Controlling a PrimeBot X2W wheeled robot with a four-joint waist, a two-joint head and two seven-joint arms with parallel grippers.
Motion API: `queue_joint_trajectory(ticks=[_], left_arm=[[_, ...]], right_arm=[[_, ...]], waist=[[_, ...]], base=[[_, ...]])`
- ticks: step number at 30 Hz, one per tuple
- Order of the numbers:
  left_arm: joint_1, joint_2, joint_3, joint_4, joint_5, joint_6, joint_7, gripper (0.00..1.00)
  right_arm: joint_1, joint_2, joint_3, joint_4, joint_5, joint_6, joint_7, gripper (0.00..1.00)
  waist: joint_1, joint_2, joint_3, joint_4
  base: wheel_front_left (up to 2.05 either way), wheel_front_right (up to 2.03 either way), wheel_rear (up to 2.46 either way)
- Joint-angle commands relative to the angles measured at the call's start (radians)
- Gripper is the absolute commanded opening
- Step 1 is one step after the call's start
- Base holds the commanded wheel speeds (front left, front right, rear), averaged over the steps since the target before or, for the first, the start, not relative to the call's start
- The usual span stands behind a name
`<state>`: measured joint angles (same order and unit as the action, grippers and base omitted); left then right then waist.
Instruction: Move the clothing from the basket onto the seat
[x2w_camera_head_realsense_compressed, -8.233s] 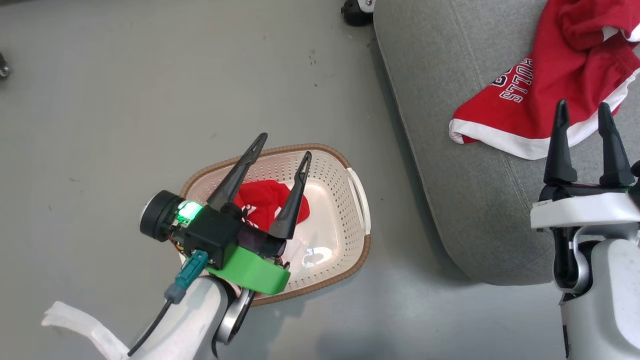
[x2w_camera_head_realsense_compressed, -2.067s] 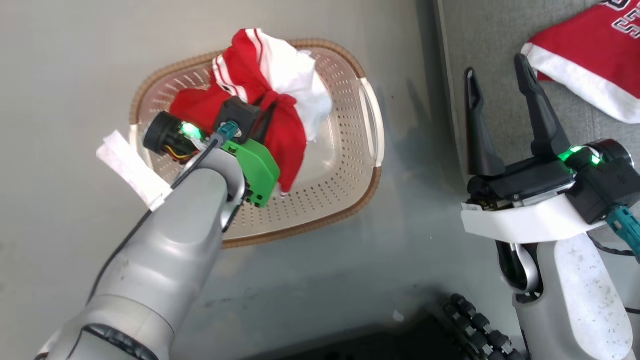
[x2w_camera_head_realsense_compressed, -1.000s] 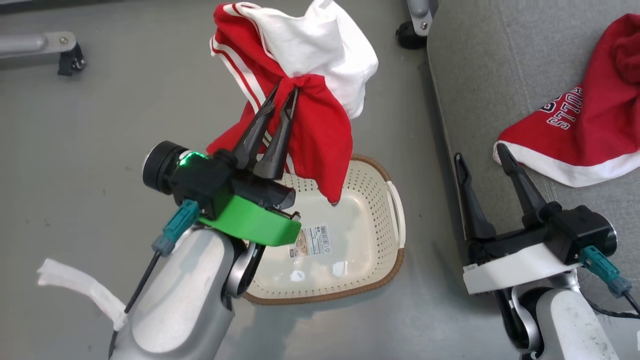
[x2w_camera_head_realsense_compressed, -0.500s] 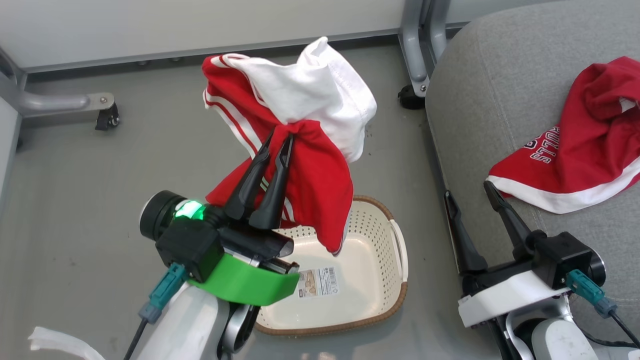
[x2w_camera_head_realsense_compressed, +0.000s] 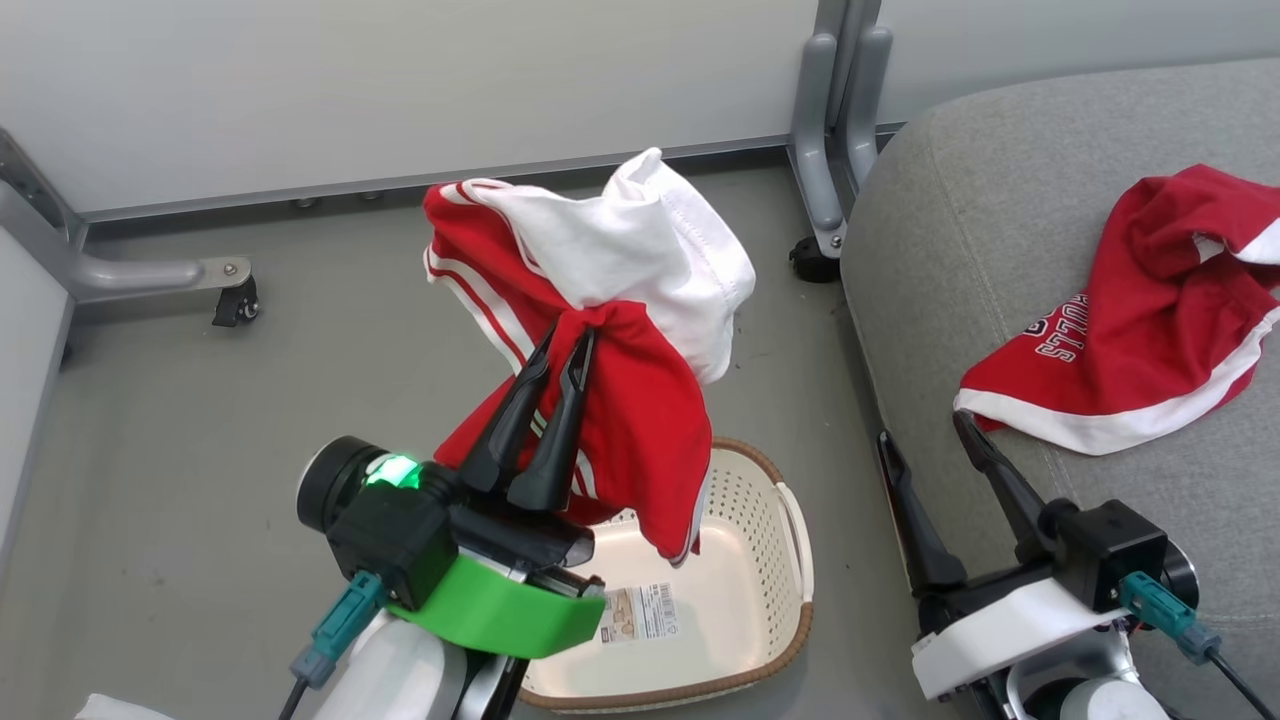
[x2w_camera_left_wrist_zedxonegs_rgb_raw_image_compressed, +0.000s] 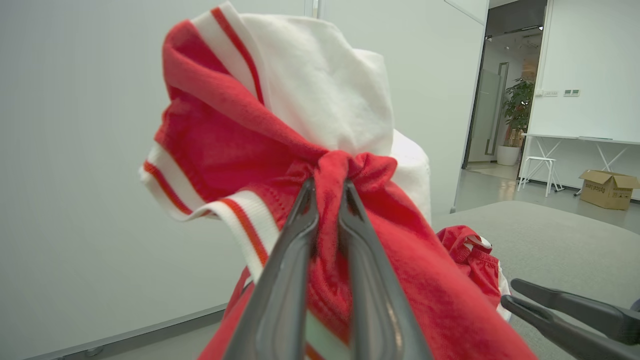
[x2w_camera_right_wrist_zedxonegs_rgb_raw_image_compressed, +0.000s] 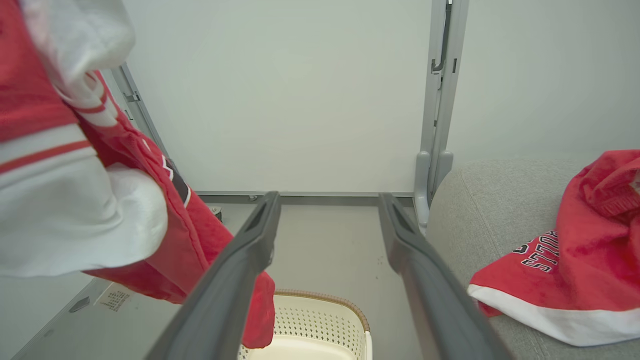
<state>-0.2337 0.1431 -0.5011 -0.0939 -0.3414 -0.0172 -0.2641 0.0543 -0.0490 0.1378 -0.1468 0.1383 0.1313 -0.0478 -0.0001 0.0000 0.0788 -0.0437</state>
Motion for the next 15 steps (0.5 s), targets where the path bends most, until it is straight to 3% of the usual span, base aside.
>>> queue_joint_trajectory(ticks=[1, 15], left_arm=[[0.017, 0.007, 0.001, -0.005, -0.005, 0.002, 0.0, 0.0], [0.003, 0.011, -0.005, -0.011, -0.009, 0.008, 0.001, 0.0]], right_arm=[[0.006, -0.003, 0.002, -0.005, 0.006, -0.001, 0.001, 1.0], [-0.009, -0.002, 0.026, -0.011, -0.002, -0.001, 0.009, 1.0]], waist=[[0.0001, 0.0, 0.0, -0.001], [0.0001, 0.0, 0.018, 0.006]], base=[[0.0, 0.0, 0.0], [0.0, 0.0, 0.0]])
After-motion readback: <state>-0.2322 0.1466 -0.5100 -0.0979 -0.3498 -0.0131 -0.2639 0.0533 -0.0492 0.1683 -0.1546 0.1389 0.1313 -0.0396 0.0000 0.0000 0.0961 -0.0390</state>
